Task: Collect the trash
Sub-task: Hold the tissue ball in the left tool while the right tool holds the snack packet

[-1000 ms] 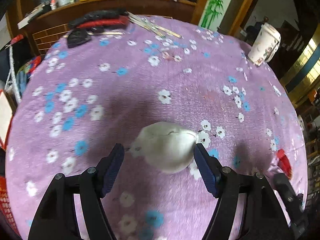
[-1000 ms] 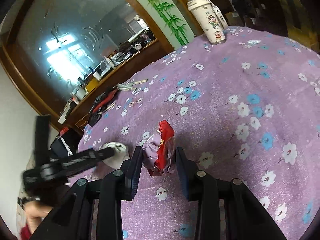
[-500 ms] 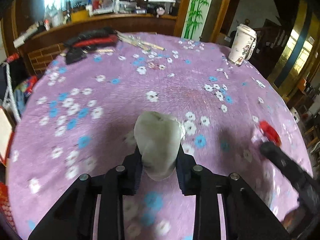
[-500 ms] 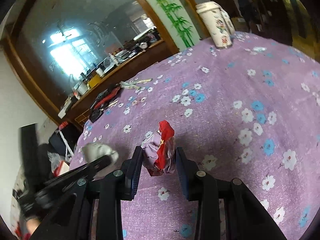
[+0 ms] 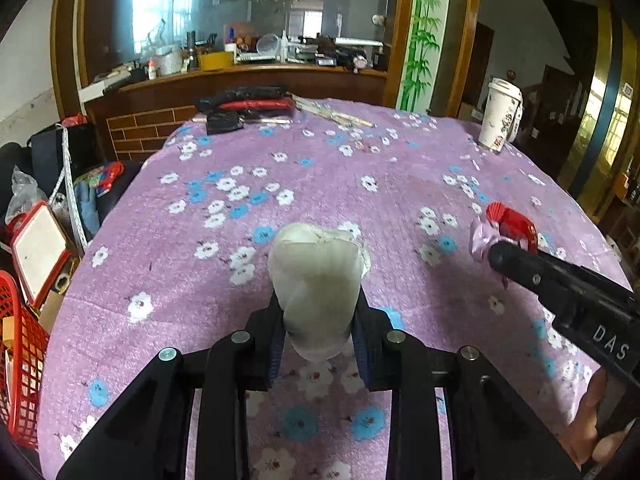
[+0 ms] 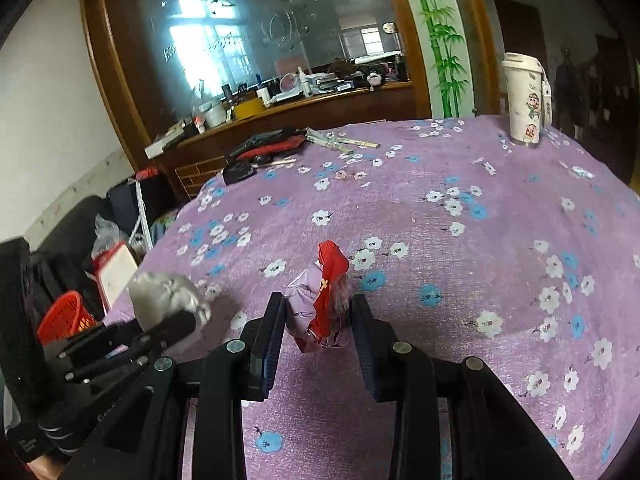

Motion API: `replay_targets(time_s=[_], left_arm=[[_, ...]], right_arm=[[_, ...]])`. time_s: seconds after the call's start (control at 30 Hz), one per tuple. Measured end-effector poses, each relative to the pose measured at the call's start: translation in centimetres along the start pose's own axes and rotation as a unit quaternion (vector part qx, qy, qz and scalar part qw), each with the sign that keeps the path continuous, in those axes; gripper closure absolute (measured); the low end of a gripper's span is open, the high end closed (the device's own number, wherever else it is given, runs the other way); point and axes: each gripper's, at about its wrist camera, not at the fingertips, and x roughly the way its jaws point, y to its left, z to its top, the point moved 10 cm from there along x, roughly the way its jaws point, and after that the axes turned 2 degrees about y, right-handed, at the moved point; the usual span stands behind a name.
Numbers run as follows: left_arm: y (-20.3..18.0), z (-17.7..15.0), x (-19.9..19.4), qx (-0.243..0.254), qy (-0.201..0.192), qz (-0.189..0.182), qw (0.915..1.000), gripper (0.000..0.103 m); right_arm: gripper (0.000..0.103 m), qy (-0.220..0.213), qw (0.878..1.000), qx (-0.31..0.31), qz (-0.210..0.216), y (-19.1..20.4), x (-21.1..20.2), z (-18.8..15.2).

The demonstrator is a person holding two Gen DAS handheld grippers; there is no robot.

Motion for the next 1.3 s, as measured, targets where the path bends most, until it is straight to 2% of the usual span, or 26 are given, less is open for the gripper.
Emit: replay_targets(time_s=[0.4,1.3], left_arm=[[2.4,1.1,-1.4,-0.007,-0.039,0.041,0.9984,0.074],[2.9,1.0,-1.8,0.000,-0.046,0.068,0.9966,0.074]], right_arm=[[0.067,0.004,1.000,-0.024,-0.005,1.0,0.3,-0.2],[0.067,0.003,0.999,-0.037,-0.001,1.7,0.3,-0.5]])
